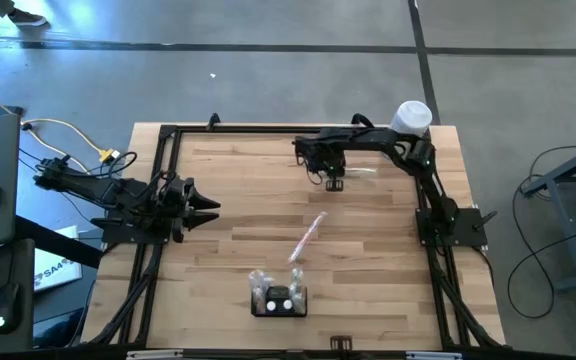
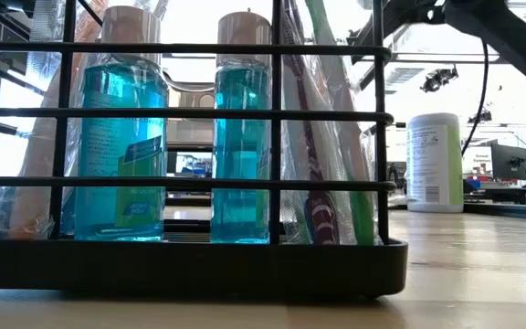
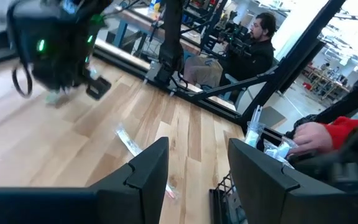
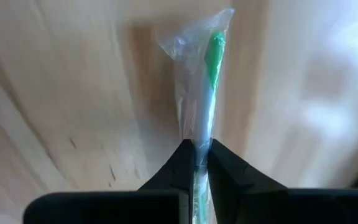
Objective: Pick & Place toothbrushing station
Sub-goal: Put the green toothbrush into the black wire organizer
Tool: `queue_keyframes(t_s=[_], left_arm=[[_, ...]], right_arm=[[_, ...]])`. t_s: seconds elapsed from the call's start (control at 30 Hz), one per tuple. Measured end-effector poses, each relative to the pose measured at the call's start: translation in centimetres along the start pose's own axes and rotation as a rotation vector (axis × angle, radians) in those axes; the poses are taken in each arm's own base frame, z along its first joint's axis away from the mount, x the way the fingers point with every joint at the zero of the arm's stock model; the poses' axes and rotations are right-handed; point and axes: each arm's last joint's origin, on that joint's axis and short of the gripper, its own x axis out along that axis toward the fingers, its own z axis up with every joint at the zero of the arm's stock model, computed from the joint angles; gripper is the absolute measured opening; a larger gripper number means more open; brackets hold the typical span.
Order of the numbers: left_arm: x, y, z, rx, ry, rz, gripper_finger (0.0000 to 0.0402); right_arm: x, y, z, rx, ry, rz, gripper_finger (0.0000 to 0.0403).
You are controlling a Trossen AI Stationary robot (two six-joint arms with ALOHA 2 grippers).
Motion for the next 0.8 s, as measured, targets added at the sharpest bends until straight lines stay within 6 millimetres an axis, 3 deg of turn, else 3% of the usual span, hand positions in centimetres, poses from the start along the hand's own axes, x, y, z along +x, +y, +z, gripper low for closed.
queue_keyframes(t_s=[0.23, 0.4, 0.6, 0.8], left_arm=[[0.3, -0.4, 0.5, -0.091, -0.055, -0.032, 0.0165], [0.5, -1.0, 1.3, -0.128, -0.131, -0.091, 0.0165], [1.2, -1.9, 2.2, -0.232, -0.202, -0.200, 0.0165], [2.9, -2.7, 2.3, -0.313, -0.250, -0.244, 0.0165]], right_arm=[[-8.9, 1.5, -2.3, 0.014, -0.213, -0.218, 0.0018], [-16.6, 4.1, -6.5, 0.073, -0.449, -0.400, 0.0018], [-25.0, 9.5, -12.1, 0.044, -0.849, -0.603, 0.0018], [-31.7, 17.1, -15.8, -0.035, -1.241, -0.838, 0.0018]])
